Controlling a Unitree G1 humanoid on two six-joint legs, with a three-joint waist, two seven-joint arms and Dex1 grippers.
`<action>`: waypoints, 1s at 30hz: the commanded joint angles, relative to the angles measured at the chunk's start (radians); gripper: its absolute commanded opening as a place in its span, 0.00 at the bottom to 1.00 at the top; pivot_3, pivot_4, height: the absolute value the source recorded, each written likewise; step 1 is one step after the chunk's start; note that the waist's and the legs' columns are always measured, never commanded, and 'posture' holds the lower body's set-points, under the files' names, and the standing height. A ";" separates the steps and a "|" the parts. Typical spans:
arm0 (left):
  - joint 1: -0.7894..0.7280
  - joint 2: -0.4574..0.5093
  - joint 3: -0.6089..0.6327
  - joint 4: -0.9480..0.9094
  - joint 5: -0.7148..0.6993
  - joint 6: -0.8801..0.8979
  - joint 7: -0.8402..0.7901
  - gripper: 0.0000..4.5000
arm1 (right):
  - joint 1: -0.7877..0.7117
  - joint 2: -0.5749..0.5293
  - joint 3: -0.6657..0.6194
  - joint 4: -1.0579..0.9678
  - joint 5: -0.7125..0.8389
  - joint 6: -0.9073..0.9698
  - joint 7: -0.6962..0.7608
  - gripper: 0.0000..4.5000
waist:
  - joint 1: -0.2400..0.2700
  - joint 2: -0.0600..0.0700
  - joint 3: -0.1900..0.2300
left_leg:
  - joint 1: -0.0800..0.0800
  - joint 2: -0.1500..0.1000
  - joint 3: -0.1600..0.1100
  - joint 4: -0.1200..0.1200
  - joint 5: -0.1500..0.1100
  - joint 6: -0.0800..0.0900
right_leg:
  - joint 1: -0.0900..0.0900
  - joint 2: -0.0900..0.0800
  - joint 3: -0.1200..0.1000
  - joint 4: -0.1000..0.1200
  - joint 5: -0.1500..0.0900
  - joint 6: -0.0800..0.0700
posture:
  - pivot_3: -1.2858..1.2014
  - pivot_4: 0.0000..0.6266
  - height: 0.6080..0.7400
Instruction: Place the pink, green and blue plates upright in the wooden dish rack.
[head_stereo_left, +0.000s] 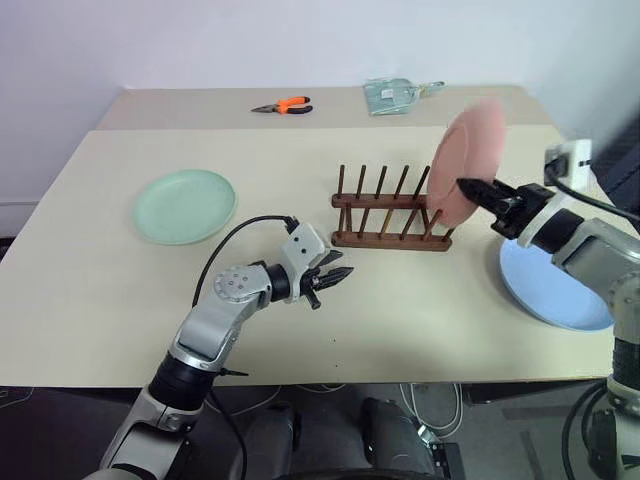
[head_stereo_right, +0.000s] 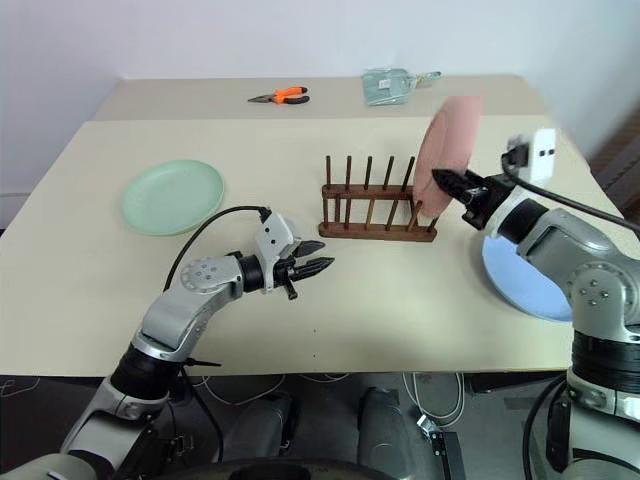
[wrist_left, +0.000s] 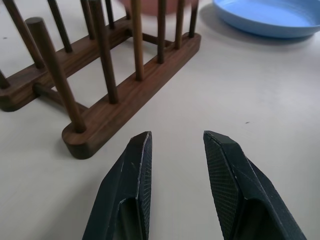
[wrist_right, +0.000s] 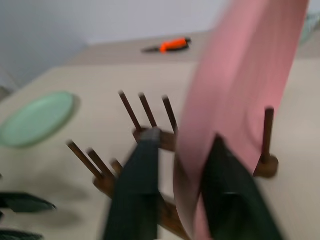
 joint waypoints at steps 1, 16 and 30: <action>0.011 0.000 0.041 -0.048 -0.037 0.013 0.008 0.42 | -0.021 -0.032 -0.002 -0.039 -0.121 -0.120 0.037 0.66 | 0.000 0.000 0.000 | 0.000 0.000 0.000 0.000 0.000 0.000 | 0.000 0.000 0.000 0.000 0.000 0.000 | 0.52 0.24 1.00; -0.231 0.014 0.656 0.293 0.163 0.102 0.898 1.00 | -0.178 -0.076 0.068 -0.300 -0.162 -0.243 0.204 0.98 | -0.021 -0.002 0.000 | 0.001 0.001 -0.002 -0.002 0.000 0.000 | -0.001 0.002 -0.001 0.001 -0.002 0.004 | 0.52 0.24 1.00; -0.298 -0.176 0.968 0.326 -0.143 0.383 0.951 0.60 | -0.028 0.077 0.411 -0.442 -0.356 -0.258 0.197 1.00 | 0.002 -0.011 -0.002 | 0.000 -0.002 -0.005 0.000 0.001 -0.003 | -0.001 0.000 -0.002 0.003 0.000 0.003 | 0.52 0.24 1.00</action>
